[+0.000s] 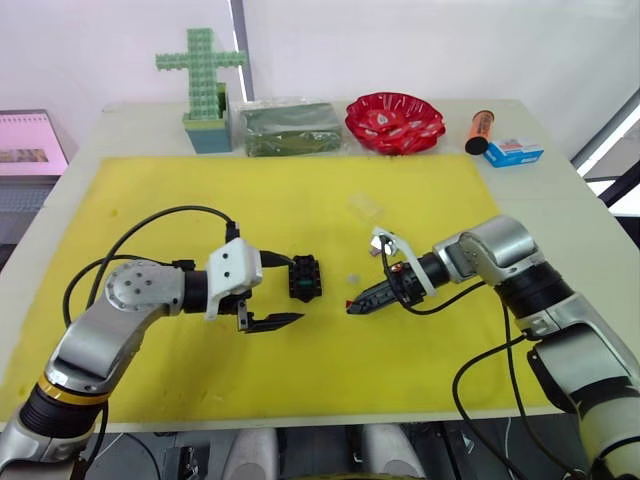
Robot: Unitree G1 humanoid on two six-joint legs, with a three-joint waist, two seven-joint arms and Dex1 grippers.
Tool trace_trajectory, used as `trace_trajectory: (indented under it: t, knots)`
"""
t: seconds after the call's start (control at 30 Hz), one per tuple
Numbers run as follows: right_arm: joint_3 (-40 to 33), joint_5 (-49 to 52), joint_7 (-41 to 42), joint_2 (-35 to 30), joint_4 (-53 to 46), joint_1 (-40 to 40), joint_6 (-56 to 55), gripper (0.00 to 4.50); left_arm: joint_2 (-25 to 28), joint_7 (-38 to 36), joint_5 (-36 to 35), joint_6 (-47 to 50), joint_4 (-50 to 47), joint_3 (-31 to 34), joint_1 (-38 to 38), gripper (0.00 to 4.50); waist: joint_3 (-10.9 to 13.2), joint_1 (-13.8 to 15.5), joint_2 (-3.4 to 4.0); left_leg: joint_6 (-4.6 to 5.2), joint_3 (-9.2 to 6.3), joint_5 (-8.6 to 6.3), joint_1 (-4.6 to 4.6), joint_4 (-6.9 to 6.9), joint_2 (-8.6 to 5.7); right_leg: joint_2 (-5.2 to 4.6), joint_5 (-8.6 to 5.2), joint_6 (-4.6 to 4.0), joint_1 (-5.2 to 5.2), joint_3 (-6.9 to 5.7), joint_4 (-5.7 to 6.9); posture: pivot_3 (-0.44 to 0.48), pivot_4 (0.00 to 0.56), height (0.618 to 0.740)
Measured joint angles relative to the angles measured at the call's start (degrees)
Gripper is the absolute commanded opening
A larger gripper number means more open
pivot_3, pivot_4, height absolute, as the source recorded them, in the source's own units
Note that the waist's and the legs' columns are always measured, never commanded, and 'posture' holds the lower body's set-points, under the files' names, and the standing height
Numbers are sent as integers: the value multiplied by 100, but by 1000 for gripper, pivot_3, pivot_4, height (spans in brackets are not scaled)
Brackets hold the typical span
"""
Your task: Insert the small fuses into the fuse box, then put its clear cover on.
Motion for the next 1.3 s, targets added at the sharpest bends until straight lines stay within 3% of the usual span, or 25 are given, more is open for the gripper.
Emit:
trace_trajectory:
  t: [0.27, 0.37, 0.43, 0.77, 0.83, 1.1, 1.3]
  knots:
    - [2, -86, 7, 29, 2, 1, -5, 1771, 0, 11, 0, 6, -3, 0, -1, 4500, 0, 1, 0, 0, 0, 0, 0, 1, 0, 0, 0, 0, 0, 0, 0, 0, 150, 740]
    - [3, -129, 5, 41, 11, 1, -19, 1211, 1, 15, 0, 12, -26, 0, -3, 4500, 0, 1, 0, 0, 0, 0, 0, 1, 0, 0, 0, 0, 0, 0, 0, 0, 150, 740]
    - [3, -168, 1, 43, 38, 1, -35, 548, 1, 16, 0, 20, -26, 0, -5, 4500, 0, 2, 0, 0, 0, 0, 0, 1, 0, 0, 0, 0, 0, 0, 0, 0, 150, 740]
    - [3, -250, 6, 105, 85, 1, -72, 548, 1, 26, 0, 37, -29, 0, -5, 4500, 0, 2, 0, 0, 0, 0, 0, 1, 0, 0, 0, 1, 0, 0, 1, 0, 150, 740]
    - [3, -271, 10, 109, 100, 1, -90, 45, 1, 38, 0, 41, -35, 0, -4, 4500, 0, 2, 0, 0, 0, 0, 0, 1, 0, 0, 0, 1, 0, 0, 1, 0, 150, 740]
    - [2, -286, 62, 86, 20, 3, -136, 45, 18, 106, -2, 57, -42, 1, -3, 4500, 0, 2, 0, 0, 0, 0, 0, 2, 0, 0, 0, 1, 0, 0, 2, 0, 150, 740]
    - [-95, -336, -19, -143, -612, 5, -393, 45, 64, 107, -10, 60, -41, 11, -2, 4500, 1, 8, 1, 0, -1, 0, 0, 2, -1, -1, 0, 1, 0, 0, 2, 0, 150, 740]
